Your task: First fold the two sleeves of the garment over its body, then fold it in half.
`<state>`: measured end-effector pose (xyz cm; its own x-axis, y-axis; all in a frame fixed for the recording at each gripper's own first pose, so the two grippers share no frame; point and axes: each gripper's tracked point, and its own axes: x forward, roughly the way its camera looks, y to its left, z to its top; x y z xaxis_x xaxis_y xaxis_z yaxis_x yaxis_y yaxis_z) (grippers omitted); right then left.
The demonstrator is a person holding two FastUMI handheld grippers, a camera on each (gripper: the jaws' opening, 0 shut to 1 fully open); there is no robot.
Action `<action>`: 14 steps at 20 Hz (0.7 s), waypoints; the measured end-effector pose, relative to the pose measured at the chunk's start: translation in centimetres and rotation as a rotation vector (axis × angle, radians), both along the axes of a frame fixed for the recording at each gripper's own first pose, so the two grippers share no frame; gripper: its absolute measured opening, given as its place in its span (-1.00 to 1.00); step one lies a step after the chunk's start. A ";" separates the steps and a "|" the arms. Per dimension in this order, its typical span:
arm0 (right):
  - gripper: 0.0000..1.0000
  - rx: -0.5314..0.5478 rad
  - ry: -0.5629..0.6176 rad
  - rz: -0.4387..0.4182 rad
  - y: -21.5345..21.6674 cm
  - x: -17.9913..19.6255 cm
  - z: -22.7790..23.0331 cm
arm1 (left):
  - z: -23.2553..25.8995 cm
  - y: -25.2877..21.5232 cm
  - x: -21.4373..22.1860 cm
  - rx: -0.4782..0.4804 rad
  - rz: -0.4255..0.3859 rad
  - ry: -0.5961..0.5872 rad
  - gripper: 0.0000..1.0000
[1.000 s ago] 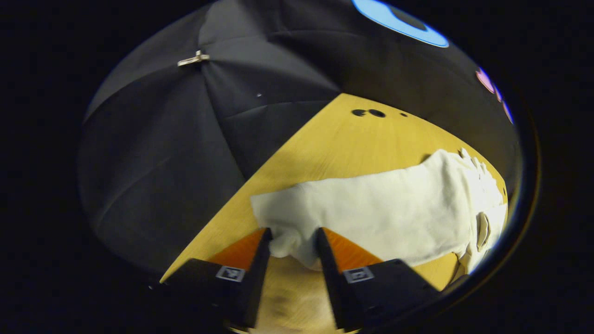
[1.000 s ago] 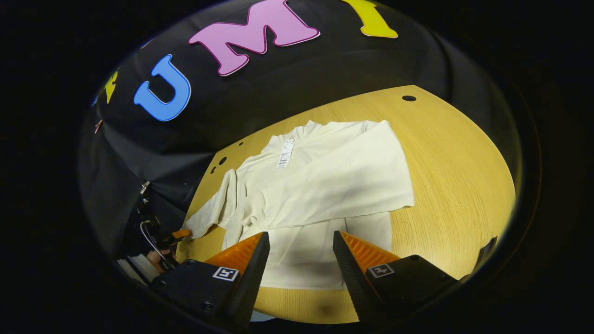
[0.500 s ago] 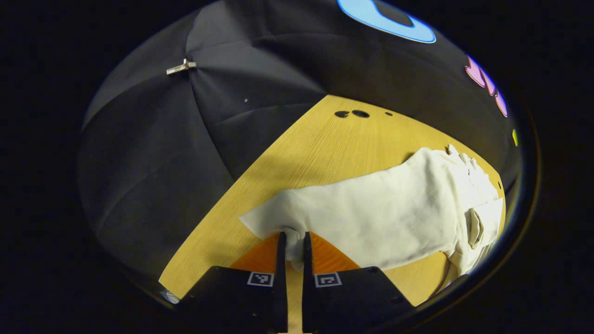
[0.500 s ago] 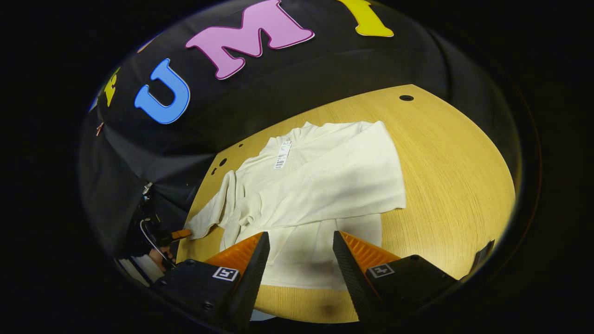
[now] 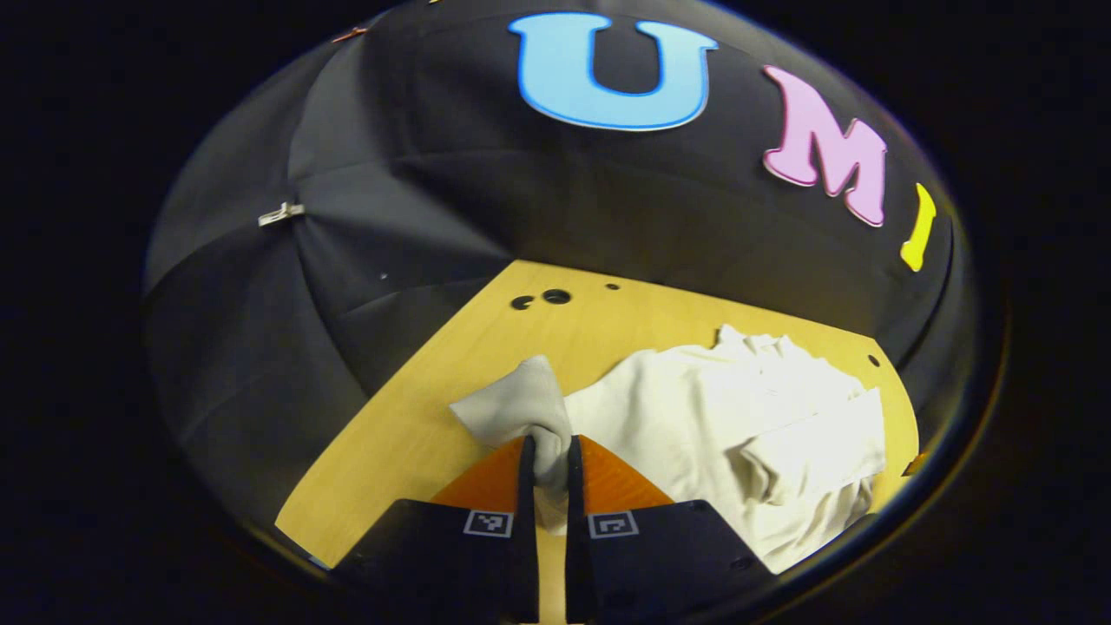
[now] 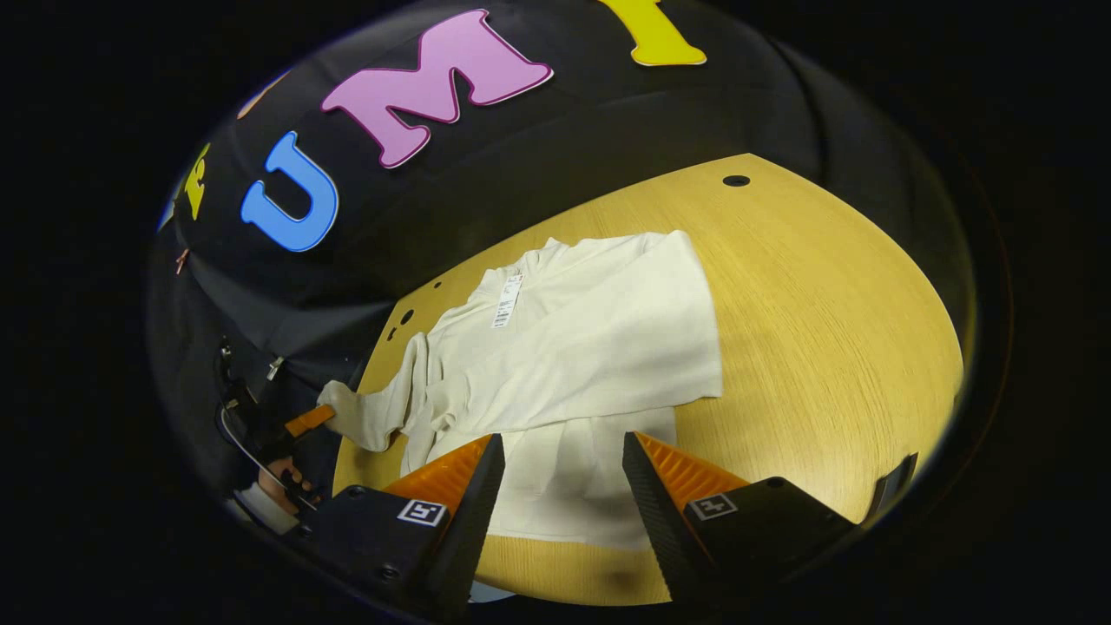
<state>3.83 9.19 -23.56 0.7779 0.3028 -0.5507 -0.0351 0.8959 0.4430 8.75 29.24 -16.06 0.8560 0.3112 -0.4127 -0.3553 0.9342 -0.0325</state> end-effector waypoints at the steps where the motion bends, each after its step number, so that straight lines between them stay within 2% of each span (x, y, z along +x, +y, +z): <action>1: 0.70 0.002 0.003 -0.003 -0.3 0.2 -0.1 | 0.6 -1.6 0.6 0.002 -0.025 -0.008 -0.65; 9: 0.70 0.016 0.028 -0.013 -2.4 0.3 -1.2 | 1.4 -12.7 4.1 0.004 -0.183 -0.003 -0.66; 10: 0.70 0.020 0.031 -0.016 -2.6 0.3 -1.3 | 1.5 -14.1 4.5 0.004 -0.201 0.000 -0.75; 11: 0.70 0.025 0.034 -0.019 -2.9 0.3 -1.4 | 1.2 -15.5 4.9 0.004 -0.221 0.001 -0.66; 14: 0.70 0.037 0.046 -0.026 -3.5 0.6 -1.8 | 0.9 -19.6 6.2 0.005 -0.269 0.005 -0.66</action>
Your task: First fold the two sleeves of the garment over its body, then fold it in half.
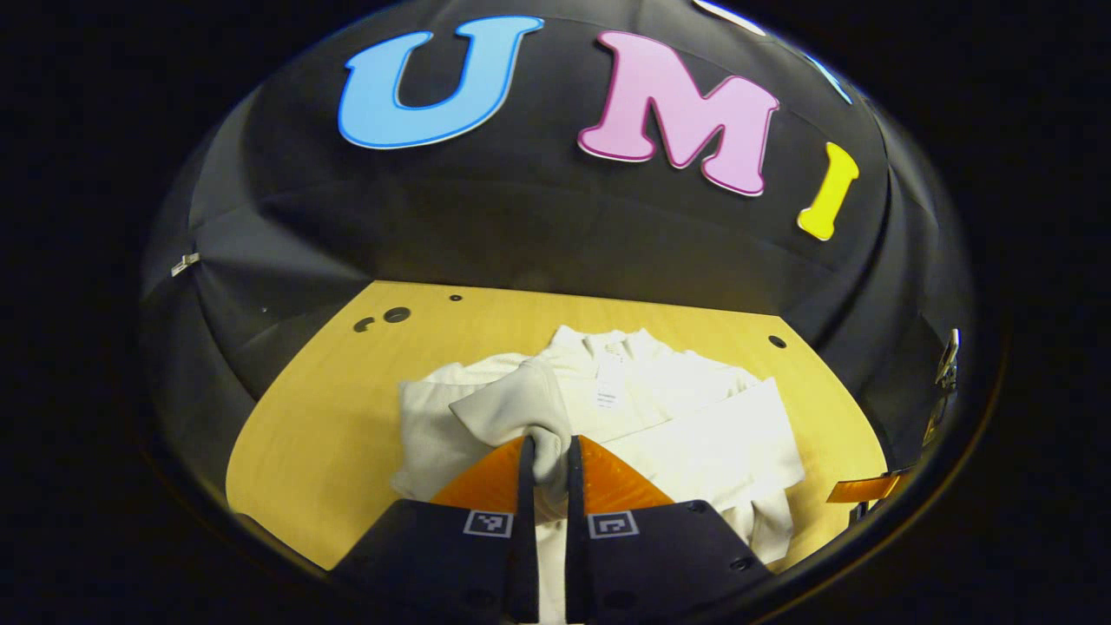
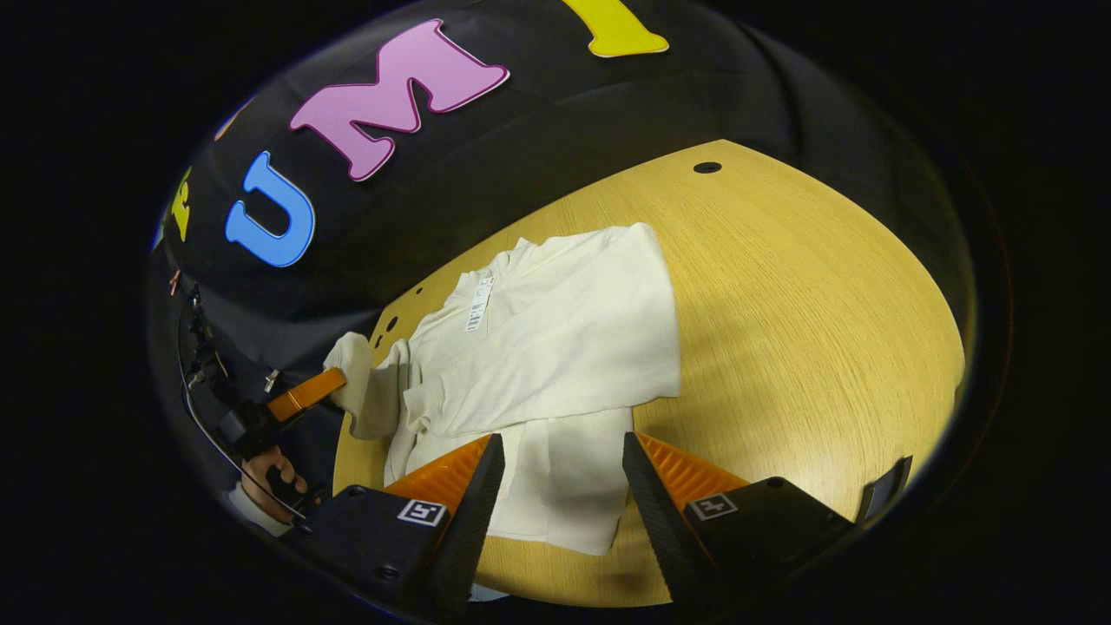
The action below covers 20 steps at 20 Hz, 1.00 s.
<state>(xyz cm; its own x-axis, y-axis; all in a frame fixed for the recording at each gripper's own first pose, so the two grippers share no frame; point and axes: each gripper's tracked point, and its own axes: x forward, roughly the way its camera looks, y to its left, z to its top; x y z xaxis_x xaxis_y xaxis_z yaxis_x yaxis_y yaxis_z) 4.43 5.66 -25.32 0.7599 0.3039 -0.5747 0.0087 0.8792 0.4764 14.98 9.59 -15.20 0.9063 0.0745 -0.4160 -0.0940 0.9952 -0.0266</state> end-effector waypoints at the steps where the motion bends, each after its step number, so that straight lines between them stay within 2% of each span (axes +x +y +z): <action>1: 0.70 0.004 0.002 -0.001 -0.3 0.0 0.0 | -0.2 -1.4 0.6 -0.004 -0.014 0.002 -0.66; 3: 0.70 0.009 0.007 0.003 -0.6 0.1 -0.2 | -0.8 -3.8 1.5 -0.002 -0.042 0.009 -0.66; 4: 0.70 0.012 0.011 0.009 -0.7 0.1 -0.3 | -1.0 -5.0 2.1 0.005 -0.058 0.013 -0.57; 5: 0.70 0.013 0.018 0.016 -0.9 0.0 -0.4 | -1.3 -6.1 2.5 0.013 -0.069 0.019 -0.66; 9: 0.70 0.013 0.035 0.046 -1.6 -0.1 -0.9 | -3.4 -9.0 4.0 0.041 -0.092 0.051 -0.66; 17: 0.72 -0.004 0.067 0.066 -3.3 -0.3 -1.9 | -8.5 -10.7 5.6 0.048 -0.090 0.130 -0.66; 19: 0.73 -0.004 0.073 0.067 -3.6 -0.3 -2.1 | -9.5 -10.9 5.7 0.036 -0.086 0.151 -0.62; 20: 0.75 -0.006 0.075 0.068 -3.7 -0.2 -2.1 | -9.7 -11.0 5.8 0.038 -0.081 0.155 -0.50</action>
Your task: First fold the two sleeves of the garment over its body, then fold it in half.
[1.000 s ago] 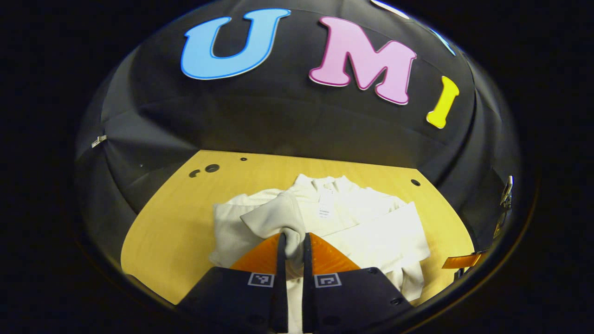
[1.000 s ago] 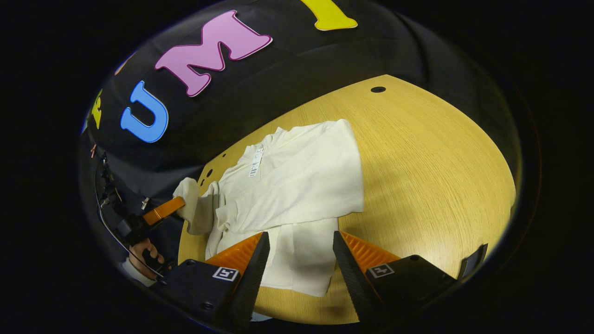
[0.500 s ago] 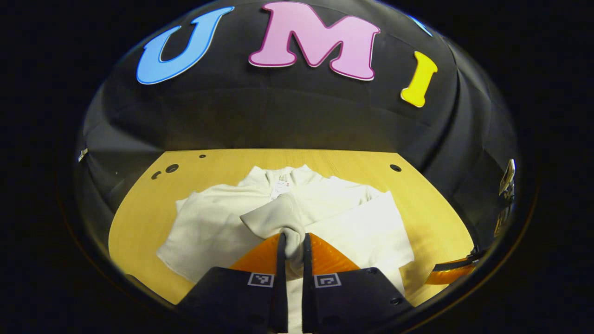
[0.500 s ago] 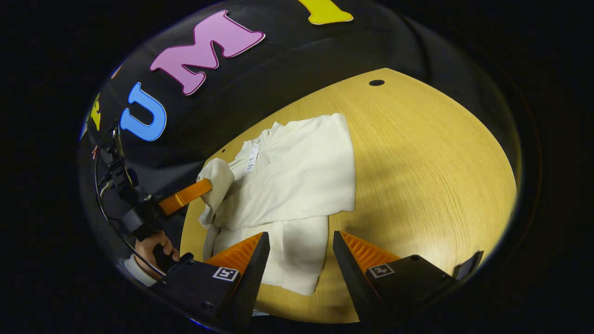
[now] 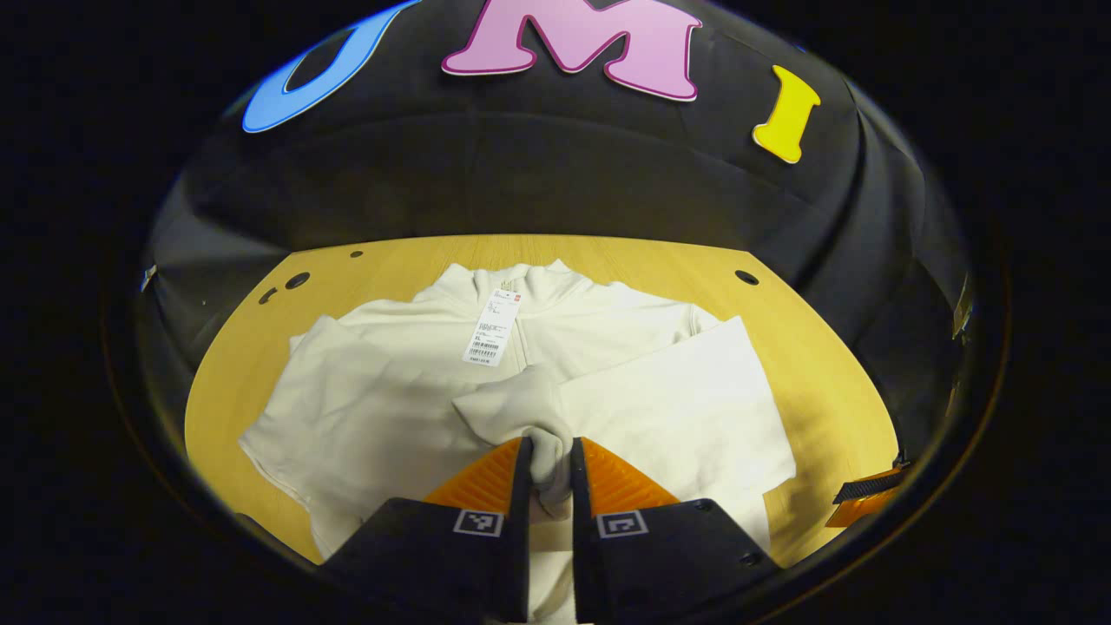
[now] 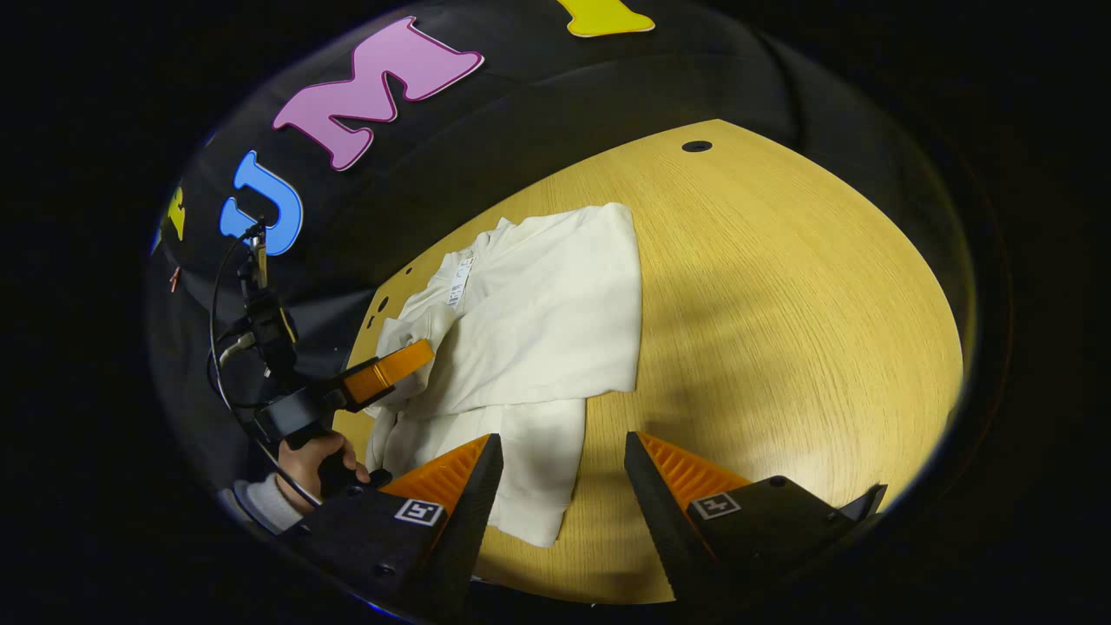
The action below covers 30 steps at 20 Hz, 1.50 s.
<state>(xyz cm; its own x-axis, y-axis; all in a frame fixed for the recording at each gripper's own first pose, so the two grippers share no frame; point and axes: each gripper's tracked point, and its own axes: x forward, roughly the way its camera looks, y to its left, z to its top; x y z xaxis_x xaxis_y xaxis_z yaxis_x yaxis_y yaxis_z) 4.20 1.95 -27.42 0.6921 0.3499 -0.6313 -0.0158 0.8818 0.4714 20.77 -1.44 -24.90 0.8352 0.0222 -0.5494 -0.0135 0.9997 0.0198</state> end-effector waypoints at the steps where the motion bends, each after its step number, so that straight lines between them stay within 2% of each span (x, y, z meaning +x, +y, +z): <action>1: 0.75 -0.001 0.003 0.002 0.0 -0.1 0.0 | -0.2 -0.1 0.2 0.005 0.002 -0.001 -0.44; 2: 0.75 -0.001 0.004 0.002 0.0 0.0 -0.1 | -0.3 -0.1 0.3 0.019 0.004 -0.003 -0.31; 3: 0.75 -0.004 0.004 0.003 0.0 -0.1 -0.2 | -0.5 -0.4 0.3 0.024 -0.005 -0.004 -0.05; 5: 0.75 -0.010 0.008 0.006 0.1 -0.2 -0.3 | -0.6 -1.1 0.4 0.020 -0.026 0.002 0.05; 6: 0.75 -0.013 0.008 0.007 0.1 -0.2 -0.2 | -0.6 -1.3 0.4 0.017 -0.036 0.004 0.45; 8: 0.76 -0.014 0.009 0.002 0.2 -0.3 -0.2 | -0.5 -1.6 0.0 0.014 -0.051 0.006 0.77; 10: 0.79 -0.016 0.005 -0.007 0.2 -0.3 -0.2 | 0.0 -1.9 -0.4 0.017 -0.068 0.001 1.00; 18: 0.79 -0.058 0.001 0.046 1.9 -2.6 -0.4 | 4.8 -0.5 -7.0 0.051 -0.164 -0.072 1.00; 22: 0.85 -0.078 -0.013 0.067 3.3 -3.6 -0.4 | 6.1 1.6 -11.0 0.086 -0.176 -0.098 1.00; 23: 0.92 -0.078 -0.014 0.070 3.8 -3.8 -0.6 | 6.0 2.0 -11.9 0.087 -0.176 -0.096 0.99; 25: 0.92 -0.083 -0.012 0.079 4.5 -4.2 -0.6 | 5.2 3.0 -13.8 0.070 -0.168 -0.063 0.99; 30: 0.92 -0.140 0.000 0.093 5.5 -5.0 -1.7 | 2.5 7.4 -17.9 0.039 -0.073 0.021 1.00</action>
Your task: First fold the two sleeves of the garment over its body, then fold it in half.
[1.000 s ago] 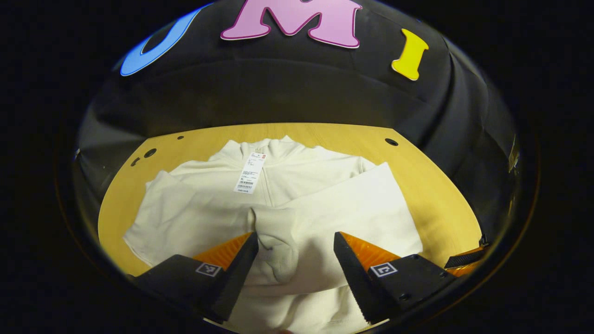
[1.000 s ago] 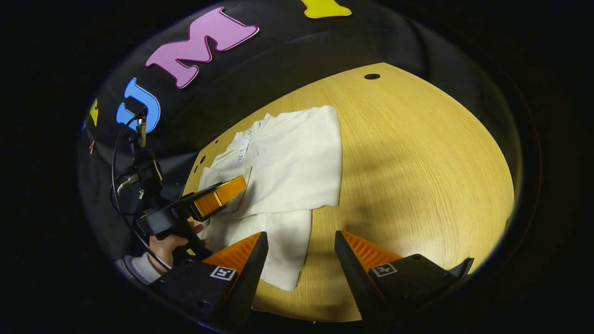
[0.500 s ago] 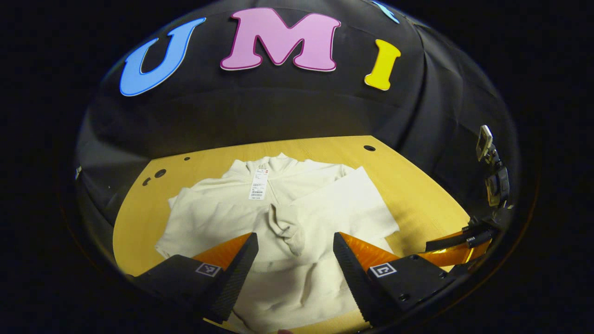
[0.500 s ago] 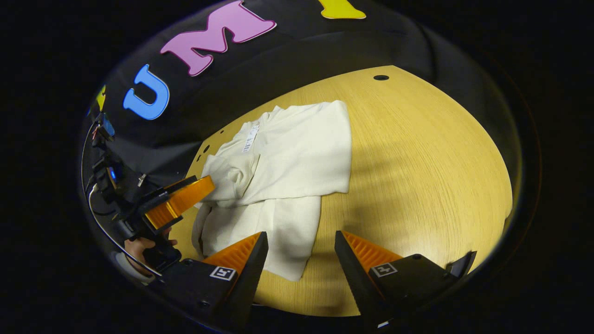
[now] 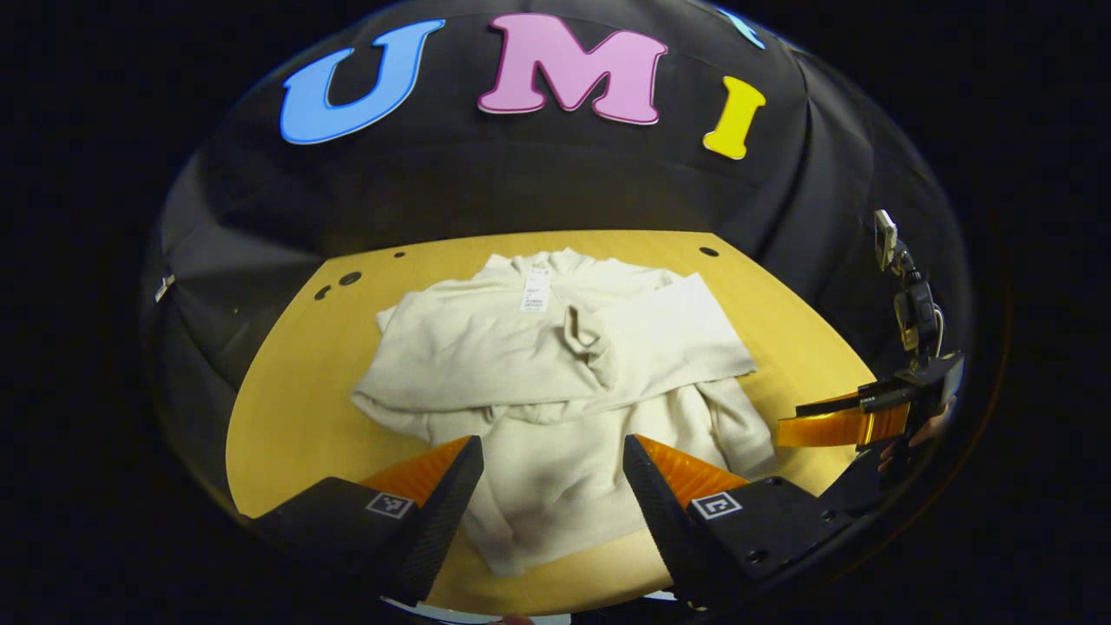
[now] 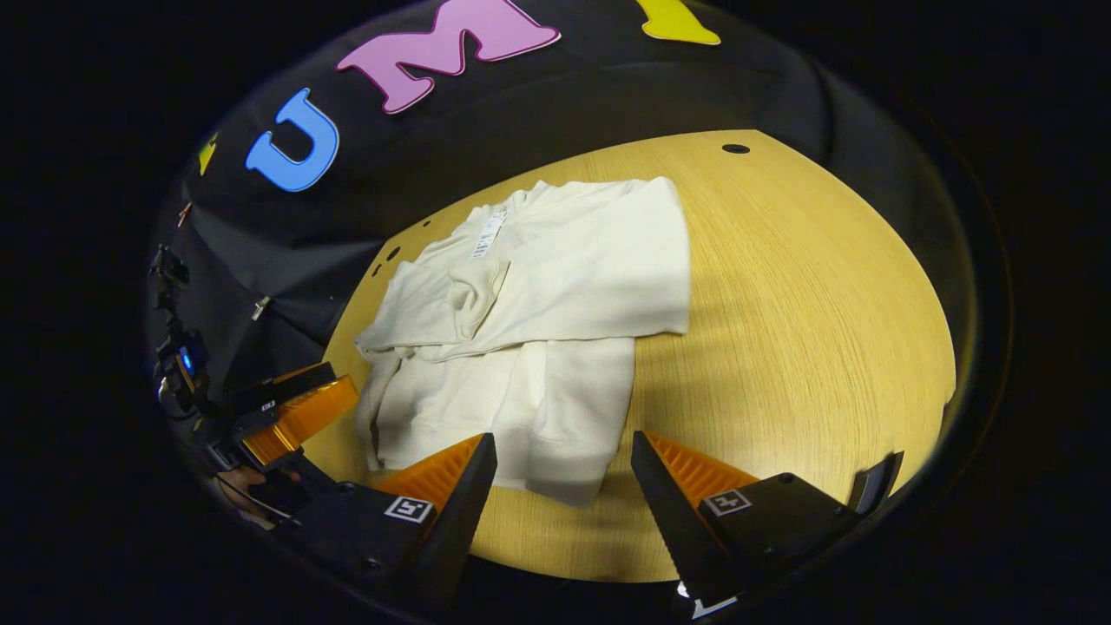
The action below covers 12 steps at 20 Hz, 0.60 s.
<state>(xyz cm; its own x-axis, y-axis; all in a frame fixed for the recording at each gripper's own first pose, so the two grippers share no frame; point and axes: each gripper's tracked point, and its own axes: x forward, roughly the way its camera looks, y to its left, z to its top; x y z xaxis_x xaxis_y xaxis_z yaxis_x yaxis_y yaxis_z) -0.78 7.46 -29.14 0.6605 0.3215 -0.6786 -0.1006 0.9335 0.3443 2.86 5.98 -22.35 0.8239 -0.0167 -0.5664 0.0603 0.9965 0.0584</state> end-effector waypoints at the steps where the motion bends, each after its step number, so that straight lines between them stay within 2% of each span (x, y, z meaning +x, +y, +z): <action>1: 0.92 -0.003 0.004 -0.002 0.2 -0.2 -0.2 | -0.7 0.7 -0.6 -0.009 0.015 0.019 1.00; 8: 0.92 -0.041 0.025 -0.044 0.3 -0.3 -1.4 | -4.5 4.6 -2.3 -0.027 0.088 0.113 1.00; 12: 0.92 -0.061 0.050 -0.040 0.5 0.2 -2.5 | -6.0 4.7 -1.9 -0.038 0.085 0.147 0.96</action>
